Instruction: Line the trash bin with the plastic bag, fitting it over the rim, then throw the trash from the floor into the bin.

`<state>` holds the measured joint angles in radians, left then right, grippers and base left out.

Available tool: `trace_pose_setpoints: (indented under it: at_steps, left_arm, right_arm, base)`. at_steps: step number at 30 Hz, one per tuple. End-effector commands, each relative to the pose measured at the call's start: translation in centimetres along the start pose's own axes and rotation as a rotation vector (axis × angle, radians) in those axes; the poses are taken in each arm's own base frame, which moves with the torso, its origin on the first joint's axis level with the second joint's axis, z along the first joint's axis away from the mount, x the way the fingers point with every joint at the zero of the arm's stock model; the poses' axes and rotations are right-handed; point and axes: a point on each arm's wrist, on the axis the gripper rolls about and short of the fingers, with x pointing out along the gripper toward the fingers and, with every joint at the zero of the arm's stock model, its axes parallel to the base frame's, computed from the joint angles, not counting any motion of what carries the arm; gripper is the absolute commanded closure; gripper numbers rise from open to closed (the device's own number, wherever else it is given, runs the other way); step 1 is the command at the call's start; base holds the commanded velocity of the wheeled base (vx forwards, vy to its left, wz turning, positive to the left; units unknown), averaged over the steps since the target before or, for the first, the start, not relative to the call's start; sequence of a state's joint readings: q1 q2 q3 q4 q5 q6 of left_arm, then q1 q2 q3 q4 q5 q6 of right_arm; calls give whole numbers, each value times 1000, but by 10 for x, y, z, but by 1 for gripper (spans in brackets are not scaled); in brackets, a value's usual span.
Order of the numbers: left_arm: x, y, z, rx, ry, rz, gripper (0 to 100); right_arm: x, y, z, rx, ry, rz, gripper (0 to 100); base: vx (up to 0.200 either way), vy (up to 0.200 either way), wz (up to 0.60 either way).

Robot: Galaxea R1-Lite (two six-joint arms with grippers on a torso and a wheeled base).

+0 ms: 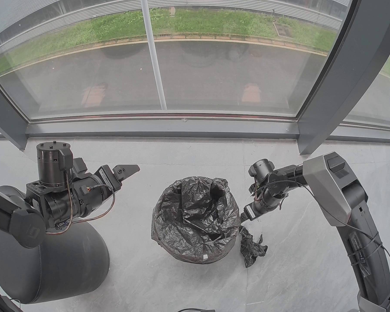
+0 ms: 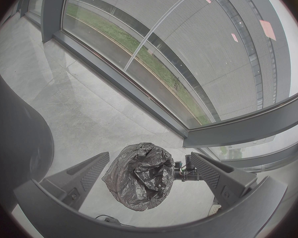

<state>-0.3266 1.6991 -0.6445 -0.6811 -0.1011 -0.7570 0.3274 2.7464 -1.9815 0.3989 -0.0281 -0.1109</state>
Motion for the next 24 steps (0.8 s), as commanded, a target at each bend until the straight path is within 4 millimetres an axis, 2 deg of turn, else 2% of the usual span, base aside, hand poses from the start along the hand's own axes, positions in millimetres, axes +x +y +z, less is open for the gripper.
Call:
trace_pose_setpoints:
  at_steps: [1,5,9,15,19,24]
  left_arm:
    - [1,0,0,-1,0,-1,0]
    - [3,2,0,-3,2,7,0]
    - [4,3,-1,-4,5,13,0]
    - [4,4,0,-6,3,13,0]
    - [4,4,0,-8,4,14,0]
    - [3,4,0,-9,3,13,0]
  right_arm:
    - [66,1,-62,28,338,34,0]
    - [89,6,-95,36,515,51,0]
    - [120,11,-133,59,652,54,0]
    - [118,6,-136,145,688,59,0]
    - [121,-2,-134,224,654,40,0]
    - [105,-11,-109,280,538,31,0]
  base:
    - [0,0,0]
    - [0,0,0]
    - [0,0,0]
    - [0,0,0]
    - [0,0,0]
    - [0,0,0]
